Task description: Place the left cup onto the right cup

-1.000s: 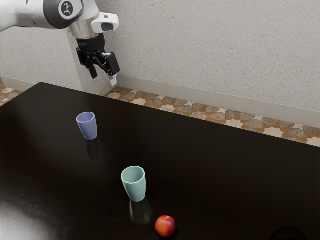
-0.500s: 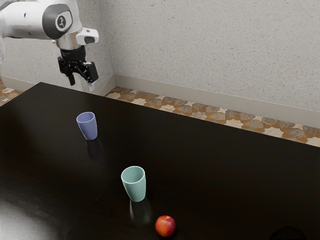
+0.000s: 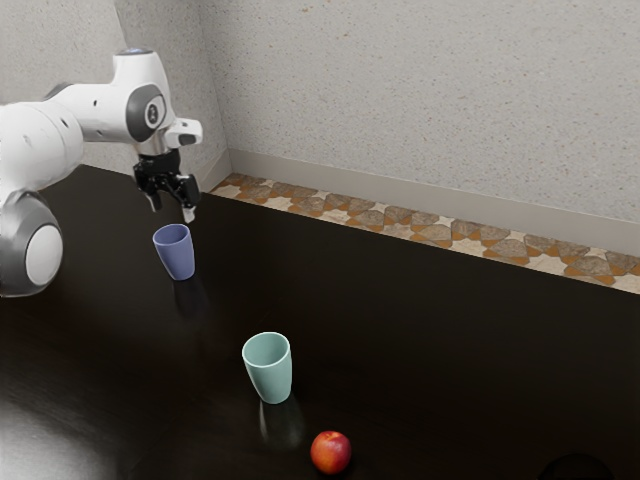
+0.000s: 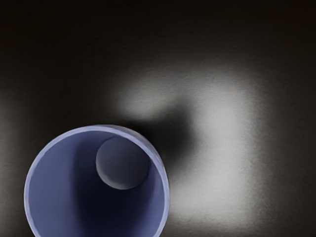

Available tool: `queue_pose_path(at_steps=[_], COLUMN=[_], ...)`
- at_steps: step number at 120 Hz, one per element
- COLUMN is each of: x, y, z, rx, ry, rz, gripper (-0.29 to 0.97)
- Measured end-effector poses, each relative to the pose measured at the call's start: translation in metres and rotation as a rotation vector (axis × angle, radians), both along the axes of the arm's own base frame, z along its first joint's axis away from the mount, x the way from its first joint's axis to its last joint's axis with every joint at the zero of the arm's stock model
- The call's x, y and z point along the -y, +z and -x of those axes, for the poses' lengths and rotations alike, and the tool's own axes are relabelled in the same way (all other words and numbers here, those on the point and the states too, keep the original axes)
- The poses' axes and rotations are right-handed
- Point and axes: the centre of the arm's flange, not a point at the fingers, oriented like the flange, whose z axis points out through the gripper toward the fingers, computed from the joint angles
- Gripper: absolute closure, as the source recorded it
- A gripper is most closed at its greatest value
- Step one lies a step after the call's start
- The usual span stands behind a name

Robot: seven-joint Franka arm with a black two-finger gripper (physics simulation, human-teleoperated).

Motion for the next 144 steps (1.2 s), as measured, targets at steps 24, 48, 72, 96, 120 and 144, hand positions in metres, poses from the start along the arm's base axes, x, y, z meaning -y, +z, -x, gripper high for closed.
queue_pose_path(at_steps=[24,48,72,96,120,144], x=[-0.006,-0.006,-0.007,-0.007,-0.007,-0.004], y=[-0.059,-0.083,-0.085,-0.085,-0.081,-0.055], z=[-0.010,-0.001,-0.001,-0.002,-0.002,0.012], rx=[-0.030,-0.053,-0.044,-0.039,-0.034,-0.025], ry=[-0.028,-0.040,-0.047,-0.057,-0.065,-0.066], rz=[0.014,0.034,0.033,0.030,0.025,0.027], gripper=[0.00,0.00,0.41,0.67,0.75,0.77])
